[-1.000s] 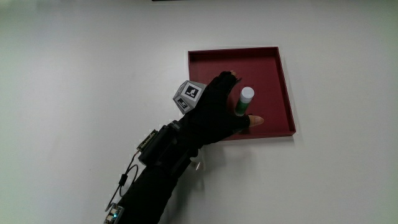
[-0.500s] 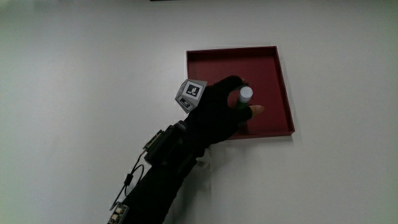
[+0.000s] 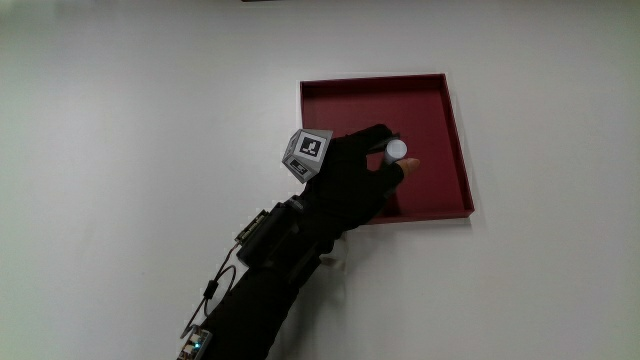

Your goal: Pick glue stick

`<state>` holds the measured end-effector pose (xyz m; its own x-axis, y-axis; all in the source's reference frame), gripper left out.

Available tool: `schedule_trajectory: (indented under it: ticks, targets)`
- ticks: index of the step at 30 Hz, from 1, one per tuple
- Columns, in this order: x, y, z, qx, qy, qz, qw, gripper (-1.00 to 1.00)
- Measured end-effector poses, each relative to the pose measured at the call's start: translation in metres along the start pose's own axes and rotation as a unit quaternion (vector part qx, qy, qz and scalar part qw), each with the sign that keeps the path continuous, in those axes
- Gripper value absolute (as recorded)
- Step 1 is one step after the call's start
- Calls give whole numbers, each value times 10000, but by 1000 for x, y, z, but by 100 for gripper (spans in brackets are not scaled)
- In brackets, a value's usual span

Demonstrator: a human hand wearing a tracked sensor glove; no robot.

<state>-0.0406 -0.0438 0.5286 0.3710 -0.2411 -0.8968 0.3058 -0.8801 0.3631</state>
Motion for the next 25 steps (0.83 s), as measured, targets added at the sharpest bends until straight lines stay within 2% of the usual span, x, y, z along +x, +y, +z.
schedule_trajectory:
  ticks: [2, 7, 14, 15, 17, 18, 19, 21, 23, 24, 25]
  targets:
    - [2, -2, 0, 10, -14, 47, 10000, 100]
    - [10, -6, 8, -12, -116, -182, 9998, 100]
    - [40, -21, 28, -151, -99, -475, 9987, 100]
    - [44, -25, 31, -218, -279, -568, 9978, 100]
    - [52, -33, 39, -239, -254, -546, 9979, 100]
    - [57, -37, 42, -296, -346, -603, 9971, 100]
    - [61, -43, 46, -347, -390, -444, 9976, 100]
    - [68, -55, 55, -312, -269, -153, 9990, 100]
    - [69, -64, 63, -323, -241, -173, 9990, 100]
    - [69, -70, 66, -308, -340, -107, 9989, 100]
    - [77, -79, 70, -327, -445, 250, 9982, 100]
